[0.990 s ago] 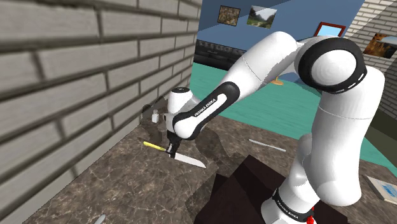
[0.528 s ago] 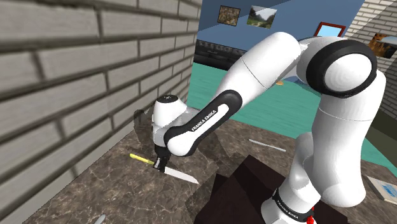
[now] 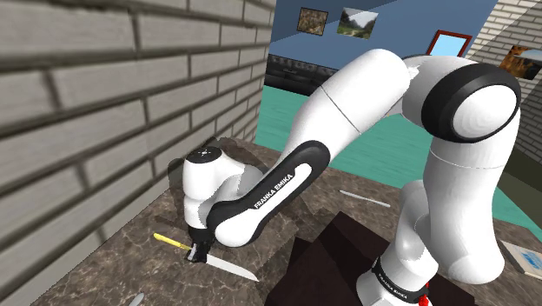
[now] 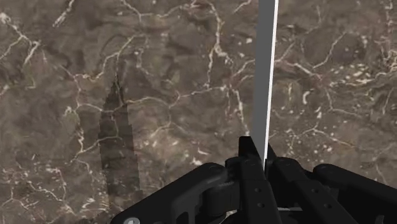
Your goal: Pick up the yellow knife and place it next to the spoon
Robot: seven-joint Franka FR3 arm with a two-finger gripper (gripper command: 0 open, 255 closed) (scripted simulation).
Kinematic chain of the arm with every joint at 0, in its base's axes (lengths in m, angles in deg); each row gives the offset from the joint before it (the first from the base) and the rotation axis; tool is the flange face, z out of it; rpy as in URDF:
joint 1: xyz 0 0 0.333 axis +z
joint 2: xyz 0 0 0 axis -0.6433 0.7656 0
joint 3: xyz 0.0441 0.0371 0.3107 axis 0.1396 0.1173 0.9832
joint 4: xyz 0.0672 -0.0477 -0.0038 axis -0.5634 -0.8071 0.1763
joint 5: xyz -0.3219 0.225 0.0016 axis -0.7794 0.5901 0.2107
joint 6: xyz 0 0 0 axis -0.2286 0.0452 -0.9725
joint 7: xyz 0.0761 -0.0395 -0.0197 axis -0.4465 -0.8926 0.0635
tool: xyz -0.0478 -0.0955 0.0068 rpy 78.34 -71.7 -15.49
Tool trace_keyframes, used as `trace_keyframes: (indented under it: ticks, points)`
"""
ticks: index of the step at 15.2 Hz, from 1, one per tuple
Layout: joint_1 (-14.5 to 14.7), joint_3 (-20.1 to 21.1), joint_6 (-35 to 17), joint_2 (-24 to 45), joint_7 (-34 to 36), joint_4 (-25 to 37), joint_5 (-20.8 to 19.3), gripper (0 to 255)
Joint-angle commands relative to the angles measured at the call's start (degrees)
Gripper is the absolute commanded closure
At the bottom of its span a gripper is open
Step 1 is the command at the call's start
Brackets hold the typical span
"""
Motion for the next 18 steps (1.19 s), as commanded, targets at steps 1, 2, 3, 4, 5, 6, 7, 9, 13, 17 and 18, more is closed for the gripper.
trace_keyframes:
  ticks: [1, 2, 3, 4, 5, 6, 7, 9, 13, 17, 18]
  points:
    - [0.38, 0.11, -0.93, 1.66, 0.61, 0.74, -0.07, 255]
    - [0.39, 0.10, -1.57, 2.32, 0.61, 0.75, -0.08, 255]
    - [0.39, 0.10, -2.21, 2.99, 0.60, 0.78, -0.08, 255]
    - [0.40, 0.09, -2.84, 3.66, 0.60, 0.82, -0.08, 255]
    - [0.40, 0.09, -3.47, 4.34, 0.59, 0.88, -0.09, 255]
    - [0.40, 0.08, -4.08, 5.02, 0.59, 0.95, -0.09, 255]
    - [0.41, 0.08, -4.70, 5.72, 0.58, 1.02, -0.10, 255]
    - [0.42, 0.07, -5.91, 7.12, 0.57, 1.22, -0.11, 255]
    - [0.44, 0.05, -8.24, 10.00, 0.56, 1.77, -0.12, 255]
    - [0.46, 0.03, -10.47, 12.97, 0.54, 2.51, -0.14, 255]
    - [0.46, 0.02, -11.01, 13.73, 0.53, 2.73, -0.14, 255]
